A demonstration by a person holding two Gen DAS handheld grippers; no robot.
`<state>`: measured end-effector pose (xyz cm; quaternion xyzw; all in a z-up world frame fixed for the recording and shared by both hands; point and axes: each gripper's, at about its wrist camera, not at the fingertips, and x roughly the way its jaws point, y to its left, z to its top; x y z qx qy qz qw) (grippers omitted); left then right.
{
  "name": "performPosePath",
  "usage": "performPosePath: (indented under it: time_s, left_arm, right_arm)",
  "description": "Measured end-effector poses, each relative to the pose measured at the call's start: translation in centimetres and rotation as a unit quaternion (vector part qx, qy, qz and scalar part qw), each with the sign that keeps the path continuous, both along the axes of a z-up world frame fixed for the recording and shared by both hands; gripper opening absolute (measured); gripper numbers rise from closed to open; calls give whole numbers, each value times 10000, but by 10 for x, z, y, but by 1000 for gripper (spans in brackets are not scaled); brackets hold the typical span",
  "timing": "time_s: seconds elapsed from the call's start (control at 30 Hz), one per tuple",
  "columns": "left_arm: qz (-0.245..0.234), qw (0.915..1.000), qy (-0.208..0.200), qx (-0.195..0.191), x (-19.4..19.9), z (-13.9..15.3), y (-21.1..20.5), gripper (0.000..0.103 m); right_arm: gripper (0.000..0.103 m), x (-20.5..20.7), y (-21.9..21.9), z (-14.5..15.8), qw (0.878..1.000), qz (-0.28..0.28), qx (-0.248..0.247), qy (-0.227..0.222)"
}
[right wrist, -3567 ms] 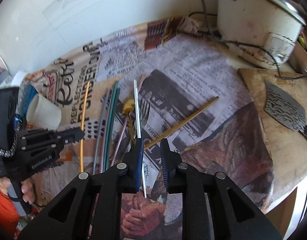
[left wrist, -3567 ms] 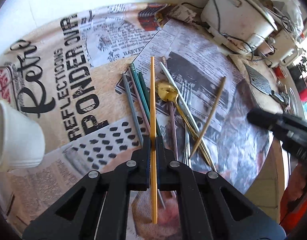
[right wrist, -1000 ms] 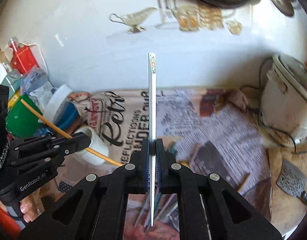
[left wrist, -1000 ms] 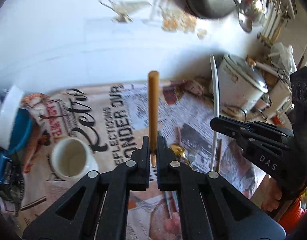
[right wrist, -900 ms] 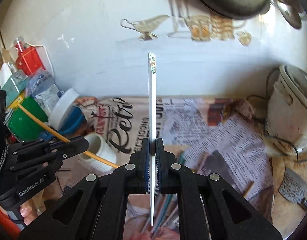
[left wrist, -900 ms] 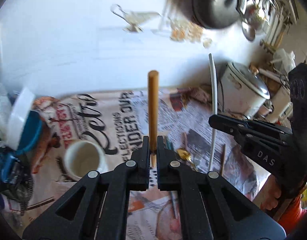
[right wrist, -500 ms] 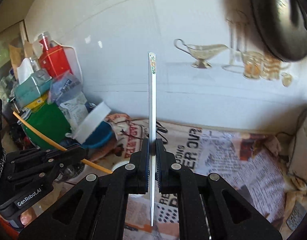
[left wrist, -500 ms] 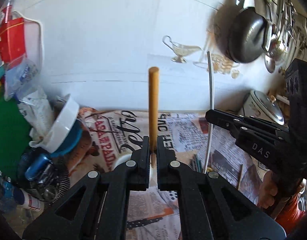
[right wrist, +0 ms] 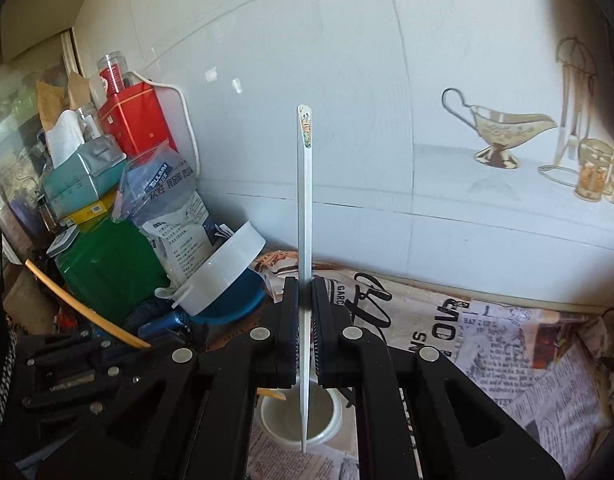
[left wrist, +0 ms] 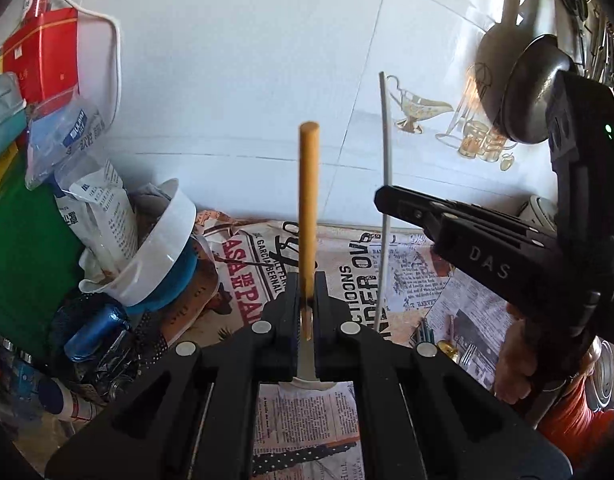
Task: Organize utensils
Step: 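Carry the yellow stick in the left tool and white chopstick in the right tool into the white cup, then open both tools to leave the sticks standing in the cup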
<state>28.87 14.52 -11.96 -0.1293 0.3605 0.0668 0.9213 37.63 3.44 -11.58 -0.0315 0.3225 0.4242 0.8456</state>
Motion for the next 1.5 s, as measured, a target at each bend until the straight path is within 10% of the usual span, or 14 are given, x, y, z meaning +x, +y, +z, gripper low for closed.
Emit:
performPosePath:
  time_s: [0.83, 1.5]
  left_arm:
    - [-7, 9900, 1253, -645, 63, -92, 26, 3]
    - [42, 9956, 909, -219, 36, -48, 7, 21]
  right_arm:
    - [6, 21, 25, -95, 9917, 250, -881, 901]
    - [7, -6, -12, -65, 9919, 204, -966, 799]
